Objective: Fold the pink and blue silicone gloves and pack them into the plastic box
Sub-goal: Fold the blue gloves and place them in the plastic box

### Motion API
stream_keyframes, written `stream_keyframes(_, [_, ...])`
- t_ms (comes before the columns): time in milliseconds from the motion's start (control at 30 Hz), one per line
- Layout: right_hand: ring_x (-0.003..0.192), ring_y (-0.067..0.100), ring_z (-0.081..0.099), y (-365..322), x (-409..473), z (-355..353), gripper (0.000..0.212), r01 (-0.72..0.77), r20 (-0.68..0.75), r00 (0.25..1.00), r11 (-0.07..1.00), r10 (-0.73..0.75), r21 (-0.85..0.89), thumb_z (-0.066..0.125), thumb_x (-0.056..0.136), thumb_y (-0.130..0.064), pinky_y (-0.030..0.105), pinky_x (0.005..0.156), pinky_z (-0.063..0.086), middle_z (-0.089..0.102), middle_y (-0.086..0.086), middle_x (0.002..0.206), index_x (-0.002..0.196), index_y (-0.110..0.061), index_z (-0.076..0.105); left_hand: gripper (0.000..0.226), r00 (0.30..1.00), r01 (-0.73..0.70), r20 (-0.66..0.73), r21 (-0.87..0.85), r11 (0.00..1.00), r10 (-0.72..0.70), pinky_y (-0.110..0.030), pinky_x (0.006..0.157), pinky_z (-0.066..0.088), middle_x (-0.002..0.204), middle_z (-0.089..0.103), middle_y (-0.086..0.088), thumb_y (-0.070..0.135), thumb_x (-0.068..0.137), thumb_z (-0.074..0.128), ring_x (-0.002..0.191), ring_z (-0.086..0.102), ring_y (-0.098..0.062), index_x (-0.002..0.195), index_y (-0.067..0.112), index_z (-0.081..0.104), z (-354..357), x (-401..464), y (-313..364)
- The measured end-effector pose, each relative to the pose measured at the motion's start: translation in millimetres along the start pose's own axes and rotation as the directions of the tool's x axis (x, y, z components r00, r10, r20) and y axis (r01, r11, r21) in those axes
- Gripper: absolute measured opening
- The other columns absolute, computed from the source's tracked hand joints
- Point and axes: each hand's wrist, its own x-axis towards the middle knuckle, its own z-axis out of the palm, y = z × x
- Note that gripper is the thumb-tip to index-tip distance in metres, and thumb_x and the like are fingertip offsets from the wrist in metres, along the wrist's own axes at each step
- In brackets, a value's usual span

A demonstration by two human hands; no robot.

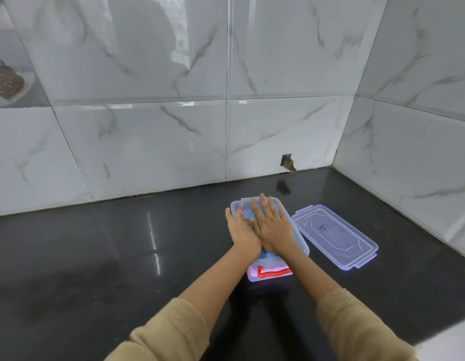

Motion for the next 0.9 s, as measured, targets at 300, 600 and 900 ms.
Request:
stream_keyframes(300, [0.144,0.025,-0.021,-73,-9,-5,0.059,0.047,0.243,0.969,0.999,-0.044,-0.007,0.009,0.101,-0.040,0.043,0.115,-0.016,-0.023,0.009,0.156,0.146,-0.018,-0.020,0.070,0.999,0.033,-0.003,0.124,0.992,-0.033,-0.055,0.113,-0.013,0.161,-0.005,-0.007,0.049,0.098,0.024,0.147,-0.012,-0.024,0.151,0.013,-0.004,44,-26,-54])
stream_keyframes(600, [0.145,0.028,-0.017,-177,2,-10,0.061,0.262,0.179,0.943,0.958,-0.280,0.121,0.021,0.102,-0.034,0.042,0.116,-0.013,-0.015,0.011,0.158,0.149,-0.013,-0.010,0.064,0.970,0.197,0.136,0.036,0.980,-0.200,-0.052,0.115,-0.013,0.160,-0.010,-0.005,0.045,0.100,0.016,0.147,-0.014,-0.020,0.151,0.013,-0.007,90,-71,-141])
stream_keyframes(900, [0.146,0.030,-0.011,-212,4,-11,0.064,0.264,0.073,0.962,0.965,-0.263,0.000,0.029,0.102,-0.025,0.041,0.119,-0.006,-0.008,0.017,0.158,0.147,0.000,-0.008,0.074,0.958,0.288,0.041,-0.150,0.946,-0.285,-0.054,0.117,-0.010,0.161,-0.003,-0.008,0.050,0.098,0.027,0.148,-0.007,-0.022,0.151,0.010,-0.005,113,-74,-145])
